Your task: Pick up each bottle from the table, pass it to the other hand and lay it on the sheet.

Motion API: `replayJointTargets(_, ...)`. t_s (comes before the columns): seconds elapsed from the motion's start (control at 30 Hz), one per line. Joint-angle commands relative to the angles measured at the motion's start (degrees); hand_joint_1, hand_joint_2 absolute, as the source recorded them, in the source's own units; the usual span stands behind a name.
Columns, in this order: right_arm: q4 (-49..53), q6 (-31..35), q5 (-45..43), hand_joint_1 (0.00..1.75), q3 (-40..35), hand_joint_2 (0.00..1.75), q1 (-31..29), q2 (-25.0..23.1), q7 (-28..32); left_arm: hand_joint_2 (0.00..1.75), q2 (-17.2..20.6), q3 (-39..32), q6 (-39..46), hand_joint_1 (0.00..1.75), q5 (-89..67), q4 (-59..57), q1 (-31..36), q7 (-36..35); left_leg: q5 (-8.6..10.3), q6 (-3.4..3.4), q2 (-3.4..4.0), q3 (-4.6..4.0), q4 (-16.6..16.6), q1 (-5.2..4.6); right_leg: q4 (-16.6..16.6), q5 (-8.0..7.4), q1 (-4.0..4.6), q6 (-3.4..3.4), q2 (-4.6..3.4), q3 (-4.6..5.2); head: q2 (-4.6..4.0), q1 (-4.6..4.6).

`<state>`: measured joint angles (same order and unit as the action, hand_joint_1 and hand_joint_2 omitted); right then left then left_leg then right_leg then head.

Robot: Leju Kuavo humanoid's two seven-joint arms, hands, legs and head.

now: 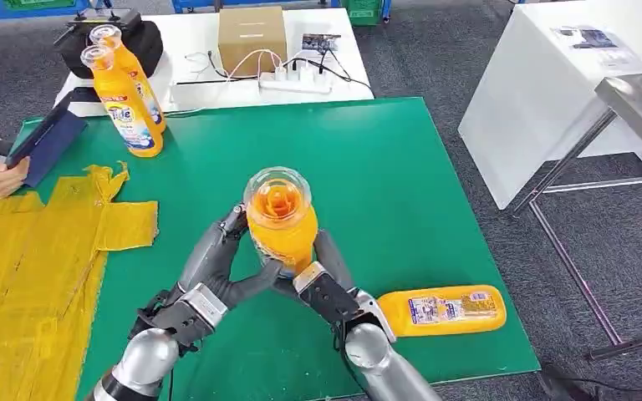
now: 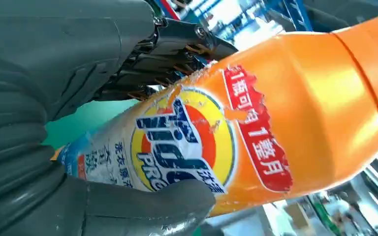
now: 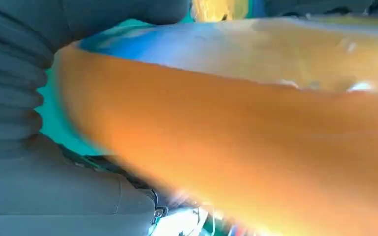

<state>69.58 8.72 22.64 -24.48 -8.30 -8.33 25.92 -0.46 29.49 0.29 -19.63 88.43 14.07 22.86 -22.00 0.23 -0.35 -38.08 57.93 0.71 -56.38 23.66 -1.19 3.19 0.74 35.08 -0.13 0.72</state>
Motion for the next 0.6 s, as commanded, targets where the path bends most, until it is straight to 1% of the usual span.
replayJointTargets(0.03, 8.0, 0.8, 0.7, 0.00, 2.5, 1.75, 4.2, 2.7, -0.9, 1.75, 2.3, -3.6, 1.2, 1.75, -2.1, -0.2, 0.9, -1.3, -0.10, 0.01, 0.01, 0.24, 0.0, 0.00, 0.0, 0.10, 0.02, -0.14, -0.03, -0.25, 0.00, 0.00)
replayJointTargets(0.07, 8.8, 1.7, 1.8, 0.00, 2.8, 1.75, 4.9, 3.1, -0.7, 1.75, 2.9, -4.4, 1.4, 1.75, -2.8, -0.7, 1.3, -3.3, -0.07, 0.01, 0.04, 0.18, 0.0, 0.01, 0.0, 0.06, 0.03, -0.11, -0.05, -0.18, 0.00, 0.00)
replayJointTargets(0.1, 9.2, 1.9, 2.8, 0.00, 3.3, 1.75, 5.2, 4.1, -1.3, 1.75, 5.0, -5.2, -2.5, 1.75, 0.1, -2.3, 3.2, -5.5, -0.12, 0.01, 0.07, 0.28, 0.0, 0.01, 0.0, 0.10, 0.03, -0.16, -0.09, -0.27, 0.00, -0.02)
replayJointTargets(0.13, 8.8, 1.9, 3.0, 0.00, 3.9, 1.75, 5.0, 4.6, -1.7, 1.75, 5.9, -6.8, -3.3, 1.75, 1.6, -3.8, 4.6, -5.5, -0.04, 0.01, 0.01, 0.14, 0.0, 0.01, 0.0, 0.04, 0.03, -0.10, -0.01, -0.14, 0.00, 0.00)
replayJointTargets(0.17, 8.4, 2.2, 2.9, 0.00, 5.3, 1.75, 5.2, 4.7, -2.5, 1.75, 6.7, -8.4, -0.2, 1.75, -1.9, -5.3, 5.9, -6.3, -0.09, 0.00, -0.01, 0.29, 0.0, 0.03, 0.0, 0.10, 0.05, -0.16, 0.00, -0.29, 0.00, -0.02)
replayJointTargets(0.2, 8.9, 2.2, 2.8, 0.00, 6.6, 1.75, 6.2, 5.1, -2.4, 1.75, 7.5, -9.7, 1.7, 1.75, -4.9, -6.2, 6.9, -6.8, -0.05, 0.00, -0.02, 0.27, 0.0, 0.01, 0.0, 0.08, 0.03, -0.16, 0.01, -0.26, 0.00, -0.02)
replayJointTargets(0.23, 9.2, 2.0, 2.9, 0.00, 7.0, 1.75, 6.6, 5.2, -2.4, 1.75, 7.6, -10.4, 1.3, 1.75, -5.1, -6.5, 7.2, -6.6, 0.01, -0.01, -0.06, 0.11, 0.0, 0.03, 0.0, 0.02, 0.04, -0.10, 0.06, -0.12, 0.00, 0.00)
replayJointTargets(0.27, 9.4, 1.9, 3.1, 0.00, 7.2, 1.75, 6.9, 5.2, -2.3, 1.75, 7.4, -10.7, 0.9, 1.75, -5.2, -6.3, 7.2, -6.5, -0.04, -0.01, -0.07, 0.29, 0.0, 0.04, 0.0, 0.09, 0.05, -0.18, 0.06, -0.28, 0.00, -0.02)
replayJointTargets(0.3, 9.4, 1.9, 3.1, 0.00, 7.2, 1.75, 6.9, 5.2, -2.3, 1.75, 7.4, -10.7, 0.9, 1.75, -5.2, -6.3, 7.2, -6.5, -0.03, 0.00, -0.01, 0.25, 0.0, 0.02, 0.0, 0.06, 0.04, -0.16, 0.01, -0.21, 0.00, 0.00)
replayJointTargets(0.33, 9.7, 1.8, 3.6, 0.00, 7.5, 1.75, 7.3, 4.9, -2.3, 1.75, 7.4, -10.8, 2.5, 1.75, -8.3, -5.9, 6.9, -7.6, -0.06, 0.00, 0.00, 0.29, 0.0, 0.02, 0.0, 0.09, 0.03, -0.17, 0.00, -0.24, 0.00, 0.00)
replayJointTargets(0.37, 10.6, 2.5, 4.8, 0.00, 8.0, 1.75, 8.7, 4.8, -3.0, 1.75, 8.0, -11.0, 6.3, 1.75, -14.3, -5.9, 6.6, -9.7, -0.06, 0.00, 0.01, 0.27, 0.0, 0.03, 0.0, 0.08, 0.05, -0.17, -0.01, -0.22, 0.00, 0.00)
replayJointTargets(0.4, 11.2, 2.9, 5.4, 0.00, 8.3, 1.75, 9.5, 4.9, -3.3, 1.75, 8.7, -11.1, 8.2, 1.75, -18.0, -5.9, 6.5, -11.0, -0.03, 0.01, -0.01, 0.21, 0.0, 0.01, 0.0, 0.07, 0.02, -0.12, 0.03, -0.16, 0.00, -0.02)
replayJointTargets(0.43, 12.1, 3.9, 7.2, 0.00, 8.6, 1.75, 10.8, 5.4, -4.4, 1.75, 9.6, -12.4, 8.4, 1.75, -18.9, -6.4, 6.2, -11.5, -0.11, 0.01, -0.02, 0.38, 0.0, 0.02, 0.0, 0.15, 0.04, -0.18, 0.03, -0.36, 0.00, 0.00)
replayJointTargets(0.47, 11.7, 4.5, 9.3, 0.00, 9.4, 1.75, 11.6, 5.7, -6.9, 1.75, 10.8, -13.6, 9.6, 1.75, -24.2, -7.6, 5.9, -13.9, -0.09, 0.01, -0.01, 0.30, 0.0, 0.02, 0.0, 0.11, 0.03, -0.15, 0.01, -0.28, 0.00, 0.00)
replayJointTargets(0.5, 11.2, 4.6, 9.5, 0.00, 10.4, 1.75, 12.2, 5.8, -7.2, 1.75, 11.0, -14.8, 10.9, 1.75, -28.2, -9.2, 5.5, -14.5, -0.17, 0.01, 0.05, 0.50, 0.0, 0.02, 0.0, 0.18, 0.04, -0.20, -0.05, -0.48, 0.00, 0.00)
replayJointTargets(0.53, 10.7, 4.4, 11.4, 0.00, 10.4, 1.75, 12.3, 6.3, -8.1, 1.75, 12.8, -13.9, 11.9, 1.75, -38.0, -11.0, 5.9, -19.0, -0.07, 0.00, 0.05, 0.32, -0.1, 0.00, 0.0, 0.08, 0.01, -0.13, -0.04, -0.28, 0.00, 0.00)
replayJointTargets(0.57, 10.5, 4.1, 12.7, 0.00, 10.4, 1.75, 12.3, 6.6, -8.6, 1.75, 13.1, -13.8, 12.5, 1.75, -42.8, -13.0, 6.4, -20.5, -0.13, 0.00, 0.06, 0.44, -0.1, 0.01, 0.0, 0.13, 0.02, -0.17, -0.06, -0.41, 0.00, 0.00)
replayJointTargets(0.6, 10.0, 1.6, 14.0, 0.00, 9.6, 1.75, 12.0, 7.5, -10.2, 1.75, 13.9, -13.2, 12.4, 1.75, -49.8, -16.7, 8.0, -23.4, -0.09, -0.01, 0.06, 0.40, -0.1, 0.00, 0.1, 0.11, 0.01, -0.16, -0.05, -0.36, 0.00, 0.00)
